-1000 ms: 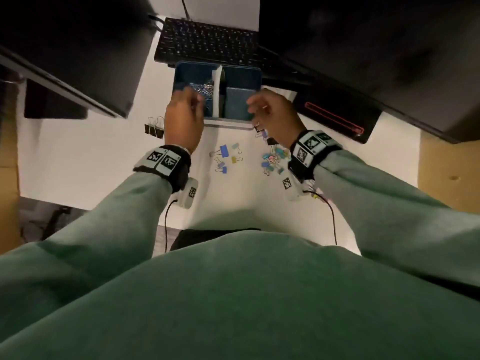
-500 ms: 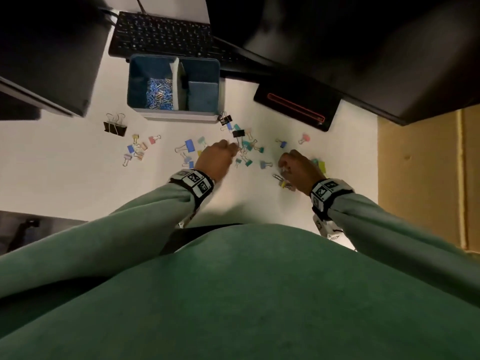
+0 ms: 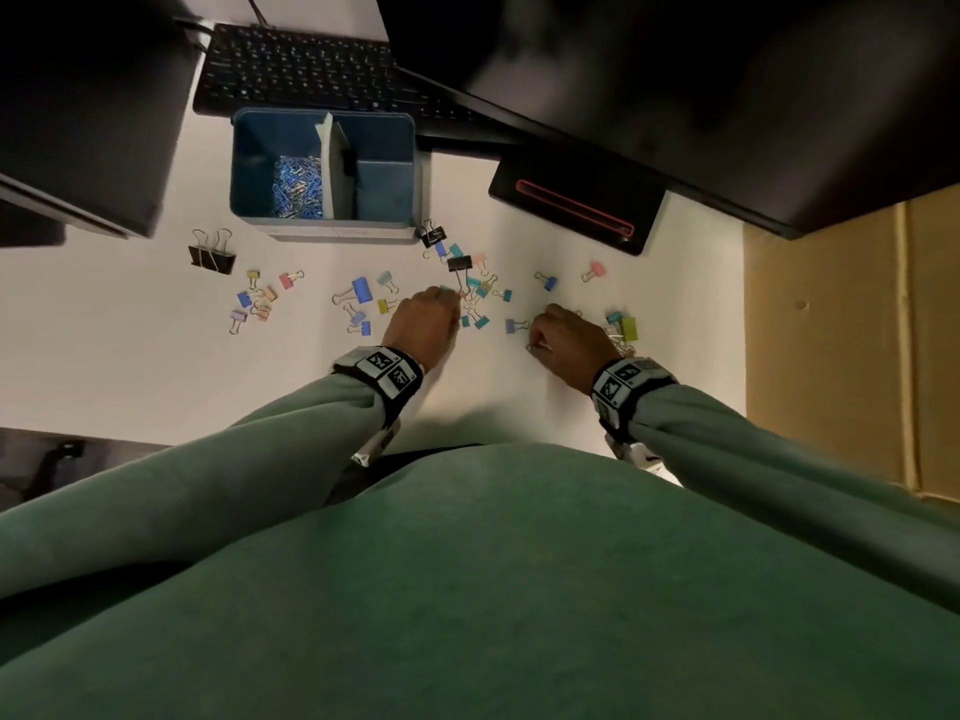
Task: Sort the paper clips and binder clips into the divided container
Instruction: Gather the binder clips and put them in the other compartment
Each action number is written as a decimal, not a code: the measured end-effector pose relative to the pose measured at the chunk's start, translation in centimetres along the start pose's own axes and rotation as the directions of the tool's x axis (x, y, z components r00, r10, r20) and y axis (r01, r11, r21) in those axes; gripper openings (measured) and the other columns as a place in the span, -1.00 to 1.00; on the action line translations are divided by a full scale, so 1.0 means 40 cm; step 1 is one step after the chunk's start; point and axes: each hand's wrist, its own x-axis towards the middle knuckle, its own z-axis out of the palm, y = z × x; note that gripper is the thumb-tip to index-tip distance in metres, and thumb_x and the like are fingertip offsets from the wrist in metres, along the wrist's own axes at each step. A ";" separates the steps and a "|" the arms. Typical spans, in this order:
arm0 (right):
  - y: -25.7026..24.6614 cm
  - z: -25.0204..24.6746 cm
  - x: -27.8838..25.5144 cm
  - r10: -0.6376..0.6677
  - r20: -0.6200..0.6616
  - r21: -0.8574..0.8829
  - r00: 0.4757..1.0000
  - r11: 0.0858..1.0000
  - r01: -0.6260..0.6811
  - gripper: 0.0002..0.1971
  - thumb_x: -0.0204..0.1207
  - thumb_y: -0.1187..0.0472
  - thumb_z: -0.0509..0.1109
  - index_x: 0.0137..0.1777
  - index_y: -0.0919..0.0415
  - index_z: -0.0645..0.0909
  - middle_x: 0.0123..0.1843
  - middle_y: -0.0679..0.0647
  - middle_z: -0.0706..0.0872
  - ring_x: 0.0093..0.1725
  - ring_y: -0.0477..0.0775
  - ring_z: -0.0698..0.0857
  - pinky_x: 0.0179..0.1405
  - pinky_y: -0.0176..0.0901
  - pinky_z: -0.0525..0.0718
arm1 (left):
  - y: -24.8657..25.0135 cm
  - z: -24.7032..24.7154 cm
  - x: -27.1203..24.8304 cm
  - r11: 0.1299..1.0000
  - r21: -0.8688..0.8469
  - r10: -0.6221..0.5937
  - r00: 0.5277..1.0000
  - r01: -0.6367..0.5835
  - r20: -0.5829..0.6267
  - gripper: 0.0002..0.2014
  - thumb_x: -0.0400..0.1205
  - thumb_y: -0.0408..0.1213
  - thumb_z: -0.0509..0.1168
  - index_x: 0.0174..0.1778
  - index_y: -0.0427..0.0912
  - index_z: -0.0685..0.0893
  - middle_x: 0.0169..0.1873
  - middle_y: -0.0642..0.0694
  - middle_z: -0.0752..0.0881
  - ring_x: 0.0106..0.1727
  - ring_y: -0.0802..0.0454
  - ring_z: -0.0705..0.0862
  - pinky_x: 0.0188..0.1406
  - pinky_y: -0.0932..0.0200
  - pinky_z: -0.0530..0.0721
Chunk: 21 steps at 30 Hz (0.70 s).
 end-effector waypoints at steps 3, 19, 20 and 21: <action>-0.003 -0.011 0.008 0.025 0.000 0.069 1.000 0.997 -0.025 -0.92 0.54 0.22 0.33 -0.04 0.22 0.60 0.07 0.12 0.60 0.01 0.18 0.63 -0.12 -0.08 0.54 | -0.007 -0.012 0.004 1.000 -0.007 -0.019 1.000 0.019 0.018 -0.91 0.62 -0.34 0.22 -0.08 -0.22 0.63 -0.10 -0.20 0.71 -0.16 -0.19 0.68 -0.14 0.01 0.65; 0.022 -0.040 0.073 0.050 -0.126 -0.101 0.991 0.993 -0.063 -0.78 0.58 0.29 0.35 0.18 0.33 0.51 0.19 0.23 0.58 0.14 0.21 0.63 -0.04 -0.05 0.57 | -0.035 -0.016 -0.049 0.953 0.101 0.286 0.958 -0.284 -0.003 -0.70 0.61 -0.23 0.32 0.28 -0.02 0.65 -0.06 -0.17 0.65 -0.09 -0.12 0.64 -0.10 0.06 0.60; 0.017 -0.037 0.076 0.039 -0.121 -0.115 0.992 0.992 -0.053 -0.78 0.58 0.33 0.33 0.19 0.34 0.51 0.21 0.24 0.59 0.15 0.22 0.63 0.00 -0.07 0.58 | -0.038 -0.021 -0.054 0.951 0.101 0.296 0.955 -0.292 -0.020 -0.71 0.62 -0.24 0.31 0.27 -0.04 0.66 -0.08 -0.17 0.65 -0.11 -0.11 0.63 -0.12 0.06 0.58; 0.013 -0.036 0.079 0.031 -0.121 -0.119 0.992 0.992 -0.046 -0.80 0.58 0.35 0.32 0.18 0.35 0.52 0.20 0.25 0.59 0.15 0.22 0.64 0.01 -0.07 0.58 | -0.038 -0.027 -0.050 0.952 0.095 0.294 0.955 -0.290 -0.039 -0.72 0.62 -0.24 0.31 0.26 -0.06 0.67 -0.06 -0.18 0.66 -0.10 -0.12 0.64 -0.11 0.05 0.60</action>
